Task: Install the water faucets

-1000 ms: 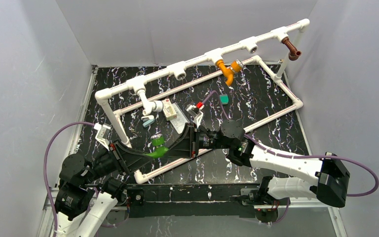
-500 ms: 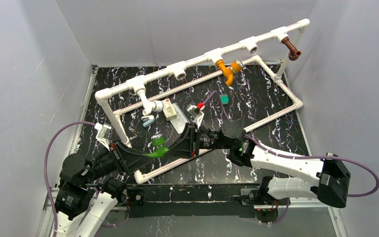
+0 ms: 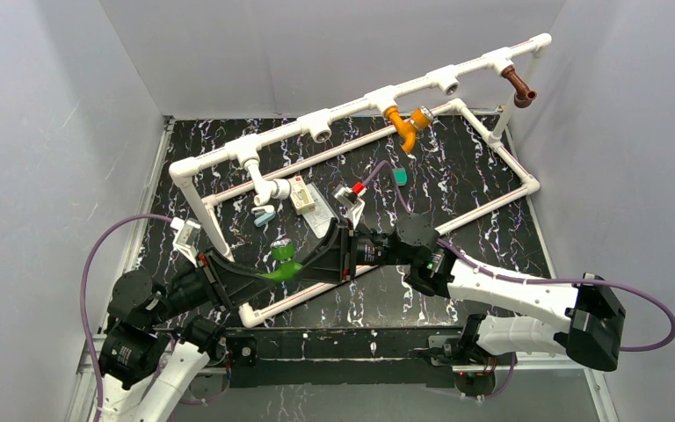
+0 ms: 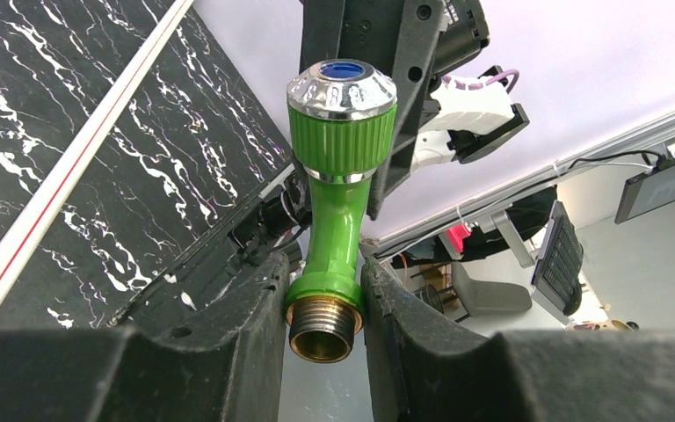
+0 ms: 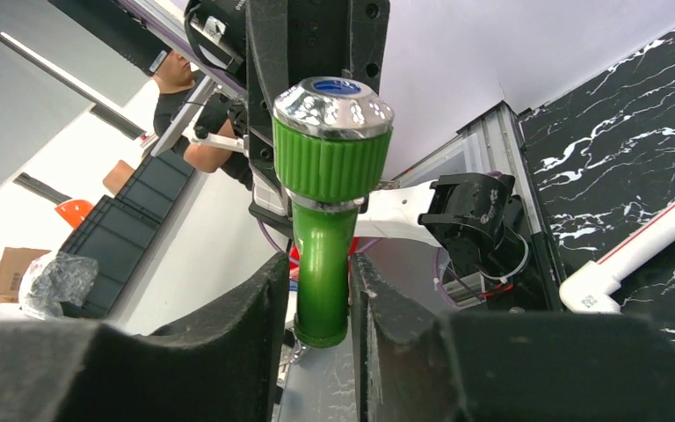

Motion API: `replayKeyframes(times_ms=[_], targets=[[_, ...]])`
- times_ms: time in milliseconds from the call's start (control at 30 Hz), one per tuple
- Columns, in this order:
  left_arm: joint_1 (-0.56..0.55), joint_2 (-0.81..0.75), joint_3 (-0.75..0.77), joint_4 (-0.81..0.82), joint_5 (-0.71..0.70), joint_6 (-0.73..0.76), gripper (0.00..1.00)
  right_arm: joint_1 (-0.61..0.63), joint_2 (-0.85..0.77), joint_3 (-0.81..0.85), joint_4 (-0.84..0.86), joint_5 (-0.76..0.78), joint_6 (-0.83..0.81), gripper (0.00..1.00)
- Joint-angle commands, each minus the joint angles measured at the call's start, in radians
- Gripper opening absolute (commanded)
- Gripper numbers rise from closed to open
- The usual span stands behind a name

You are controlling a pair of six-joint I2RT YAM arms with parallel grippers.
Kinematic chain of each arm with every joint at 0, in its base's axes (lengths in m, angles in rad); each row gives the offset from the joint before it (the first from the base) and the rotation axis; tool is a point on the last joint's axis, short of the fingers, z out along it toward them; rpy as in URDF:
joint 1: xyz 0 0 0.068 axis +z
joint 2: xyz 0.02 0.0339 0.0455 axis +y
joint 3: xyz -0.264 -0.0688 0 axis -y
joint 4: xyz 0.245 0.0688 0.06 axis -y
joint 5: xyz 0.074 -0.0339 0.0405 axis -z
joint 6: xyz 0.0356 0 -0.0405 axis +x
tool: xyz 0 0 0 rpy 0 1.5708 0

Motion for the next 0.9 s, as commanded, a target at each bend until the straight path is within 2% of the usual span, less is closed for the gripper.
replayKeyframes(times_ms=[0,133,300,867], targets=[[-0.003,0.017,0.006,0.011,0.001,0.000,0.00,0.001,0.000,0.028,0.086,-0.023,-0.002,0.42],[-0.003,0.018,0.002,0.011,-0.003,0.003,0.00,0.002,0.001,0.026,0.102,-0.031,0.008,0.49],[-0.003,0.022,0.001,0.010,-0.007,0.004,0.00,0.002,0.005,0.026,0.107,-0.032,0.013,0.52],[-0.002,0.013,-0.006,0.010,0.000,0.001,0.00,0.002,0.024,0.038,0.116,-0.024,0.019,0.49]])
